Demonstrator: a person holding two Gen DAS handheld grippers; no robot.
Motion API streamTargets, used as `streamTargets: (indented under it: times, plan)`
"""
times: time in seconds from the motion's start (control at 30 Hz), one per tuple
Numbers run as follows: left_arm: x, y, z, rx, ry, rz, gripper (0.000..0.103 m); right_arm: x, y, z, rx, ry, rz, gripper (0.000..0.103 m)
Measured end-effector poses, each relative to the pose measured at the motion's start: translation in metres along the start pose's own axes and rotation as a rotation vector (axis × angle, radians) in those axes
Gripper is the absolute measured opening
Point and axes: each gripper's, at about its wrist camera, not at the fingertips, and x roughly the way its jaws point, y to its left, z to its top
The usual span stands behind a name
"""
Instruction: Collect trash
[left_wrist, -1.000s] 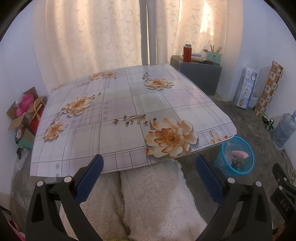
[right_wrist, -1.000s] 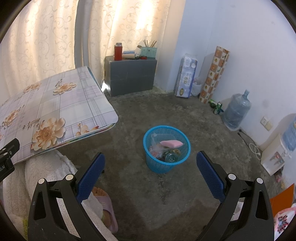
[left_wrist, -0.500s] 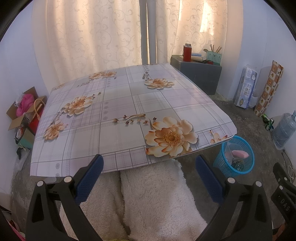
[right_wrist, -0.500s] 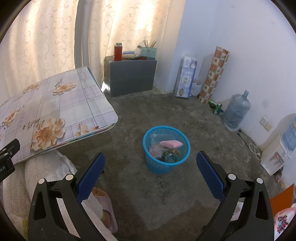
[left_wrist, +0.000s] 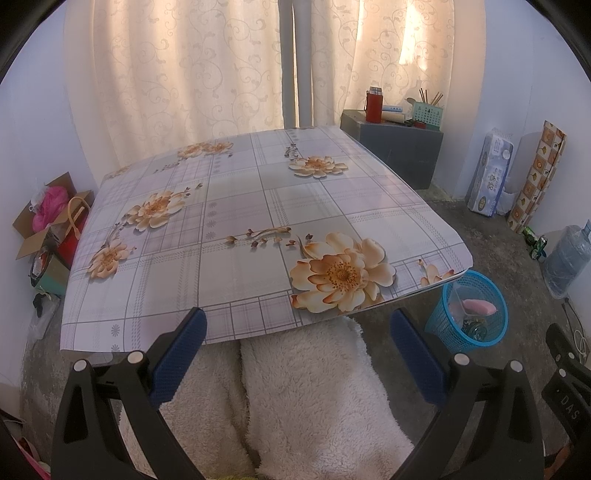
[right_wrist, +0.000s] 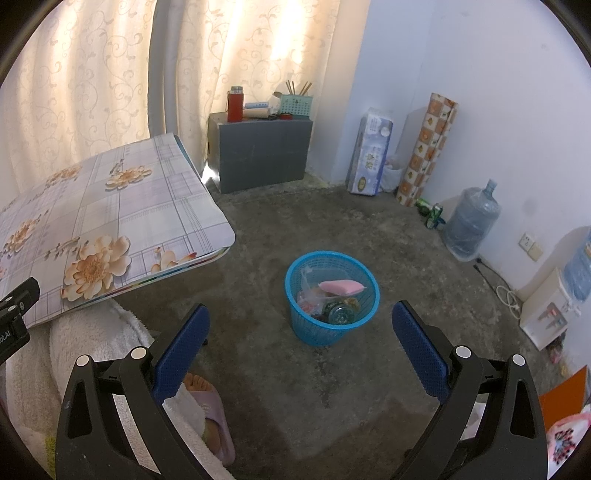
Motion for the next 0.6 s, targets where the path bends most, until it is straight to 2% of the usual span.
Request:
streamTargets:
  times: [0.6]
  plan:
    - [0.0006, 0.0006, -0.0008, 0.000, 0.002, 0.000, 0.097, 0.0006, 0.0000, -0.0006, 0.000, -0.001, -0.001, 0.095]
